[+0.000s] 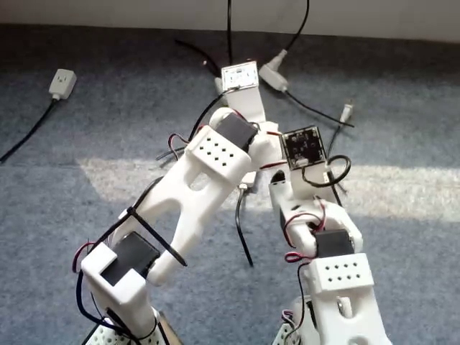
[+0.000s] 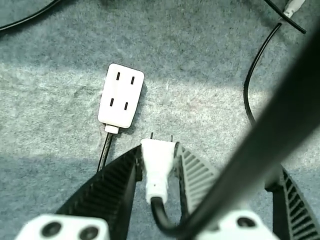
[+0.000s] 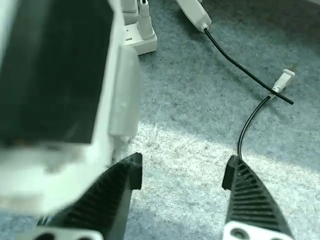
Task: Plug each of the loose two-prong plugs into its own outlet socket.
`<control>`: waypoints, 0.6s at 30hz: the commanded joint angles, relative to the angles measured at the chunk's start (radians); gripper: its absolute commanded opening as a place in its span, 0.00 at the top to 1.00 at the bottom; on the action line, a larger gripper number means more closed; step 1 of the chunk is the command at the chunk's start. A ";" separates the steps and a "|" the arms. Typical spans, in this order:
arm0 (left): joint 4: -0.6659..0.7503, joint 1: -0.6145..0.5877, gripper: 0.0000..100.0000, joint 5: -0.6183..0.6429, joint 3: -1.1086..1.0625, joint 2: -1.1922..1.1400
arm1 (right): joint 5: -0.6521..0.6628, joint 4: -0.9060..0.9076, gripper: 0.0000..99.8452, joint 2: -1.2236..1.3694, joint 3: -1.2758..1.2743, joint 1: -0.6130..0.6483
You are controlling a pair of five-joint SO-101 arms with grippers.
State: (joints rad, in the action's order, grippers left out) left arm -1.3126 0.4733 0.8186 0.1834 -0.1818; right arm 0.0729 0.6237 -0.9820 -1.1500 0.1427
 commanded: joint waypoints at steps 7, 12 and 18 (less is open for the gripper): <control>-0.008 -0.007 0.99 -0.017 0.004 0.031 | -0.080 -0.125 0.73 0.289 0.077 0.031; -0.008 -0.007 0.99 -0.017 0.004 0.025 | -0.075 -0.127 0.73 0.282 0.035 0.084; -0.006 -0.005 0.99 -0.017 0.002 0.021 | -0.074 -0.001 0.73 0.291 0.203 0.042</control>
State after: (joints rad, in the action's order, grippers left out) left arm -1.3172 0.4641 0.8109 0.1803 -0.1864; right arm 0.0100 0.5577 -0.6951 -1.0564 0.2194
